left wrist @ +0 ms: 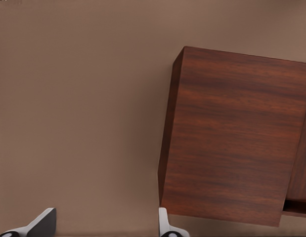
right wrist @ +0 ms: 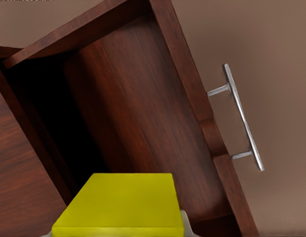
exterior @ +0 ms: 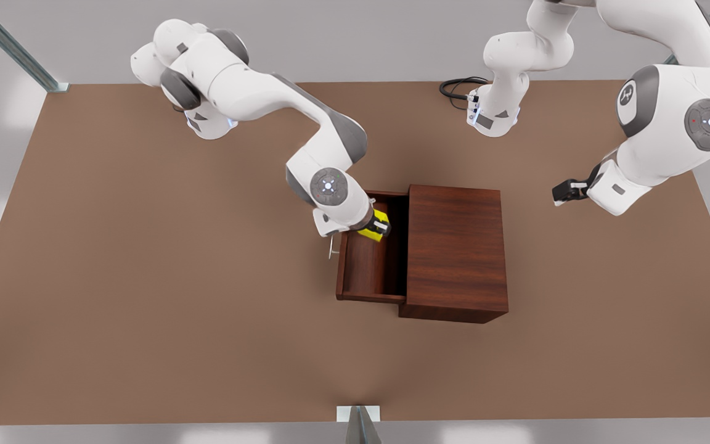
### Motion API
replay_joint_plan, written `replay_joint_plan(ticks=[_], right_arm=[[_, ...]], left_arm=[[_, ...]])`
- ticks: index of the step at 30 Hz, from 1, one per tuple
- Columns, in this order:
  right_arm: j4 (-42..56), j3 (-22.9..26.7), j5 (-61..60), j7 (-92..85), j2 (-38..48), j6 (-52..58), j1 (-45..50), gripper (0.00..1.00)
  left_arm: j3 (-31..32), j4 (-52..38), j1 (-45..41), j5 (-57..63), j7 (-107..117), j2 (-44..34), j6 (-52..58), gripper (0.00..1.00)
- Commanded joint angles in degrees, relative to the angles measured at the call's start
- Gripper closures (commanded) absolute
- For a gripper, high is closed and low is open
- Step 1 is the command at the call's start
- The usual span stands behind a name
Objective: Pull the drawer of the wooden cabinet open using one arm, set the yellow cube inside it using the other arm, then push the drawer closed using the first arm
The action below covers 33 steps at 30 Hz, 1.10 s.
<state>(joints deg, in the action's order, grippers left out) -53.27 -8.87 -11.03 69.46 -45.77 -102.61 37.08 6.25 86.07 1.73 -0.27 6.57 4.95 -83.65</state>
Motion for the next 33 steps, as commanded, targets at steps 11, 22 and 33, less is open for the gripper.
replay_joint_plan(ticks=[11,22,33], right_arm=[[1.42,3.07,3.47,25.11,1.65,2.06,-7.1,0.0],[-19.65,7.9,9.36,-63.83,17.98,10.51,-40.68,0.0],[-41.03,7.99,10.24,-63.92,34.96,11.29,-41.39,0.0]], left_arm=[[3.5,0.07,-1.82,-0.96,-8.6,0.5,2.7,0.0],[4.29,-4.22,-7.61,-1.48,16.86,2.95,2.88,0.0],[3.77,-22.78,-39.52,-0.17,145.56,26.86,-26.3,1.0]])
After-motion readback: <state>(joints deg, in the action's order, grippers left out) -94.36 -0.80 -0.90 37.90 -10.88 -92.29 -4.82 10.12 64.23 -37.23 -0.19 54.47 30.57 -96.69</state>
